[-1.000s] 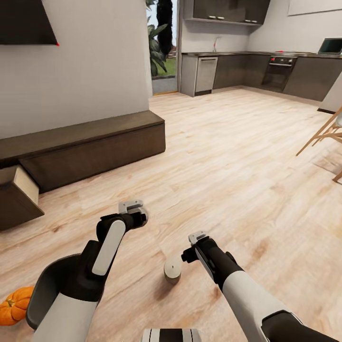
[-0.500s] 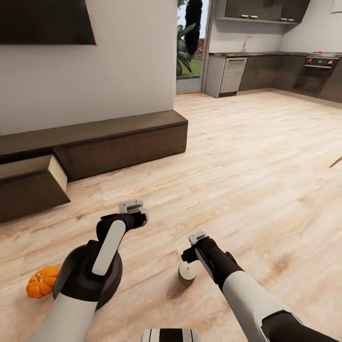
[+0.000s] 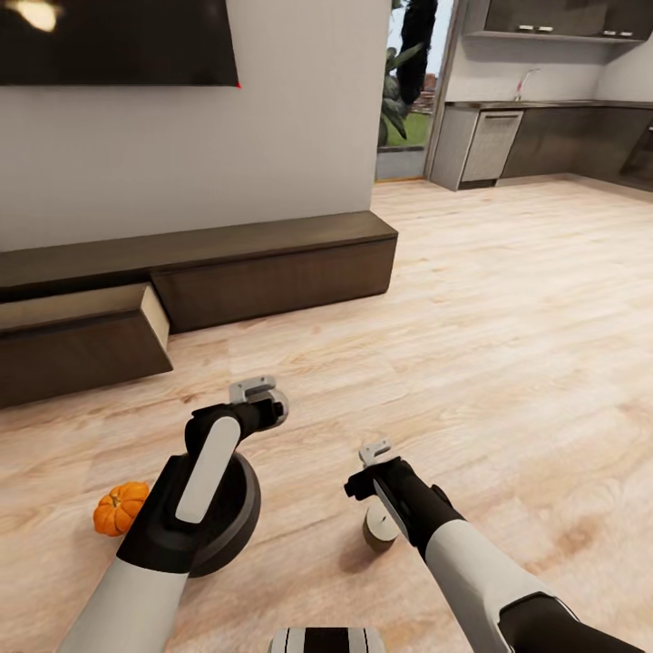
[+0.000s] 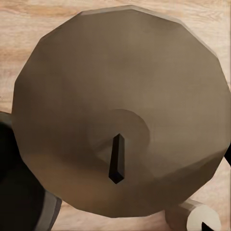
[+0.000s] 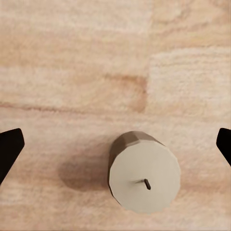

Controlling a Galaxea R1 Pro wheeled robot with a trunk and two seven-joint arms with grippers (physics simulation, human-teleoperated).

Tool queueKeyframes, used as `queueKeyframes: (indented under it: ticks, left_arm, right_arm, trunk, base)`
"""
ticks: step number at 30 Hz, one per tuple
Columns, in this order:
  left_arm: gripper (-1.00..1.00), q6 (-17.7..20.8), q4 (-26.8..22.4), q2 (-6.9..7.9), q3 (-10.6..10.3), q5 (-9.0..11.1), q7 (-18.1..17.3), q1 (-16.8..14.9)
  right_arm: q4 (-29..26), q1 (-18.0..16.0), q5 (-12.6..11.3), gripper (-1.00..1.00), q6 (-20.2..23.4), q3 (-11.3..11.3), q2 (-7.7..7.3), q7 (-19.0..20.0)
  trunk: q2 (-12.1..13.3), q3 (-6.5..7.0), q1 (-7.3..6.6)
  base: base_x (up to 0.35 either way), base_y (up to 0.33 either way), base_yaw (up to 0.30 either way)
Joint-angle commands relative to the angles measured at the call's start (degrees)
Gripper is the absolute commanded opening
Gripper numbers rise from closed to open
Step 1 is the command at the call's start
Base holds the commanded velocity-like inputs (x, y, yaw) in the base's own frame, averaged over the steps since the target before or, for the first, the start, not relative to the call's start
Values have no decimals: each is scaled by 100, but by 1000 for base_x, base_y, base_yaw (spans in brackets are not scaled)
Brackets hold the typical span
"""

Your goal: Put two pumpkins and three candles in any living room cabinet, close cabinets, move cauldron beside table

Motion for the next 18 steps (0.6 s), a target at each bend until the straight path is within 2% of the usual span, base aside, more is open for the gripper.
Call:
queueKeyframes:
  ticks: [1, 8, 12, 14, 15, 17, 18]
  left_arm:
    - [-100, 12, -1, -2, -5, -20, -11, -2]
    - [-100, 11, -1, -4, -22, -14, -44, -21]
    - [-100, -6, 1, -3, 4, 52, -382, -119]
    - [-100, -12, 7, 2, 26, 331, -790, -240]
    - [-100, -13, 11, 3, 28, 411, -871, -268]
    - [-100, -3, 17, 20, 39, 821, -1148, -424]
    - [-100, 4, 19, 30, 44, 950, -1201, -494]
  right_arm:
    - [-3, -2, -1, 100, -2, 0, -3, 0]
    - [-3, -6, -2, 100, -4, -4, -18, 3]
    - [27, -6, -21, 100, 32, -3, -19, -72]
    - [38, -4, -15, 100, 48, -3, -13, -203]
    - [40, -3, -14, 100, 50, -4, -10, -231]
    - [61, 1, -12, 100, 54, -6, -2, -346]
    - [90, 2, -12, 100, 55, -4, -1, -379]
  trunk:
    - [0, 0, 0]
    - [0, 0, 0]
    - [0, 0, 0]
    - [0, 0, 0]
    - [0, 0, 0]
    - [0, 0, 0]
    - [0, 0, 0]
  base:
    - [0, 0, 40]
    - [0, 0, 9]
    - [0, 0, 0]
    - [0, 0, 0]
    - [0, 0, 0]
    - [0, 0, 0]
    - [0, 0, 0]
